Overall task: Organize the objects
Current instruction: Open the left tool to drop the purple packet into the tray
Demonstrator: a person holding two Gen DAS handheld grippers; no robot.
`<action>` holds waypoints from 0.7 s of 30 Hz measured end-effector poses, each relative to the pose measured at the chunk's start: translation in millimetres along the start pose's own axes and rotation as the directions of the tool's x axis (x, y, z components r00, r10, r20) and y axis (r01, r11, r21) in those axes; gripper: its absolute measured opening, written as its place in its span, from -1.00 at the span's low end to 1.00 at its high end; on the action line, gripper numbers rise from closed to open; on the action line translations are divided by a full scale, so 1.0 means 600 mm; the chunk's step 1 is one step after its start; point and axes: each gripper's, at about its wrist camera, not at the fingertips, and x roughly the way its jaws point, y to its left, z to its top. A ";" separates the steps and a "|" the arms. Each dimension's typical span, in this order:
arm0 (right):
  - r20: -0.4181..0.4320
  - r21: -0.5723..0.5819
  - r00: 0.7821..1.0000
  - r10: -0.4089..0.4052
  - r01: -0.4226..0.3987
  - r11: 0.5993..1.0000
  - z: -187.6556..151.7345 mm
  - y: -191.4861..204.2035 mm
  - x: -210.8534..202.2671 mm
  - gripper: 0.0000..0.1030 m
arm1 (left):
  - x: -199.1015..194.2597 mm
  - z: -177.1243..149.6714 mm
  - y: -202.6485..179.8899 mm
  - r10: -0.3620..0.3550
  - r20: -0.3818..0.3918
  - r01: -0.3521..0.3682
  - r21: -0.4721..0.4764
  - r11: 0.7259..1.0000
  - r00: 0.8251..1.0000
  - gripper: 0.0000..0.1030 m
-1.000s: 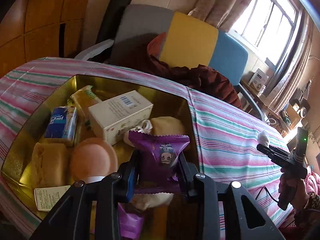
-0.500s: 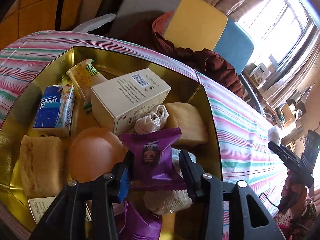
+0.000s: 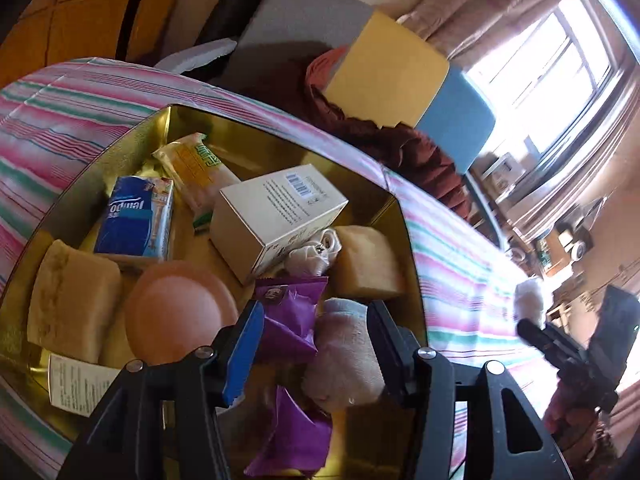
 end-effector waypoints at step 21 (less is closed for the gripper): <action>-0.112 -0.051 0.980 0.164 -0.170 0.984 -0.024 0.184 0.068 -0.11 | -0.142 -0.040 0.059 0.184 0.275 -0.149 -0.143 0.979 0.944 0.21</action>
